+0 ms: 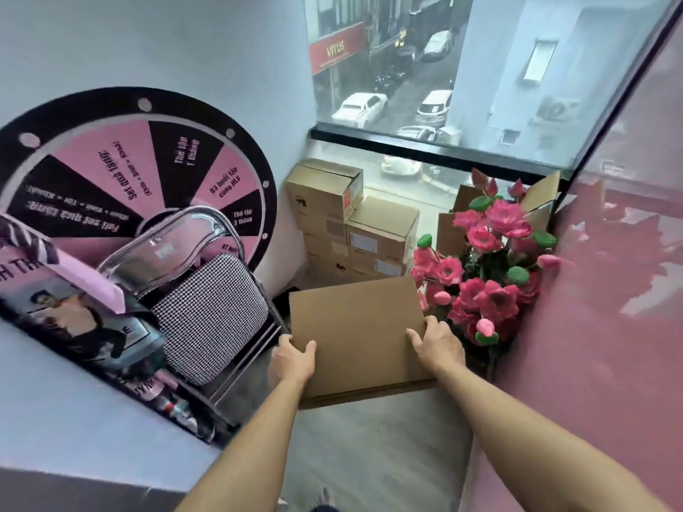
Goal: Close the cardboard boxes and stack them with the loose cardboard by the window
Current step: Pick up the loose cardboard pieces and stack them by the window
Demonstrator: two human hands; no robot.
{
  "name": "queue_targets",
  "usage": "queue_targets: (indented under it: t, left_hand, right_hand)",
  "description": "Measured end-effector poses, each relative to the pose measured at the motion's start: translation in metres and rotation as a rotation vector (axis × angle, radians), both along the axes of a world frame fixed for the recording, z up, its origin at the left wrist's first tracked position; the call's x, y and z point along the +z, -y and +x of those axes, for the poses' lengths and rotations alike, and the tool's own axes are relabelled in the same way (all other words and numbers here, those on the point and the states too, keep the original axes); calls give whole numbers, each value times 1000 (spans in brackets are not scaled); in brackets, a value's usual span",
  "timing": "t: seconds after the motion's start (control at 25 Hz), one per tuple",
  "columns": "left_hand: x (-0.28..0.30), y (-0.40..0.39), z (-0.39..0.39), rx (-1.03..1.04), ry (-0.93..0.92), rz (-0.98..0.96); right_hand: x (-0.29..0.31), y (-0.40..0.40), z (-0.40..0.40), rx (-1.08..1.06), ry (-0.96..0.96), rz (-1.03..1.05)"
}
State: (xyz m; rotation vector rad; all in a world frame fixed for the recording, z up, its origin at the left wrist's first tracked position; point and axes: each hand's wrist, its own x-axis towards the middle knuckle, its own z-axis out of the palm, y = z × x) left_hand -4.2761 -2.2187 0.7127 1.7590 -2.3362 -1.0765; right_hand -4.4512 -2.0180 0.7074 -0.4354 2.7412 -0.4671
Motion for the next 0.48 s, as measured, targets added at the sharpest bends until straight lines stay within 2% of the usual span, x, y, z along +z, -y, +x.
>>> queue_targets:
  t: [0.2,0.48]
  left_hand:
    - [-24,69,-104,-40,17,17]
    - [-25,167,-274,-252,80,30]
  right_hand:
    - [-25,61,-89,-25,38,17]
    - [-28,126,-220,-196,22,33]
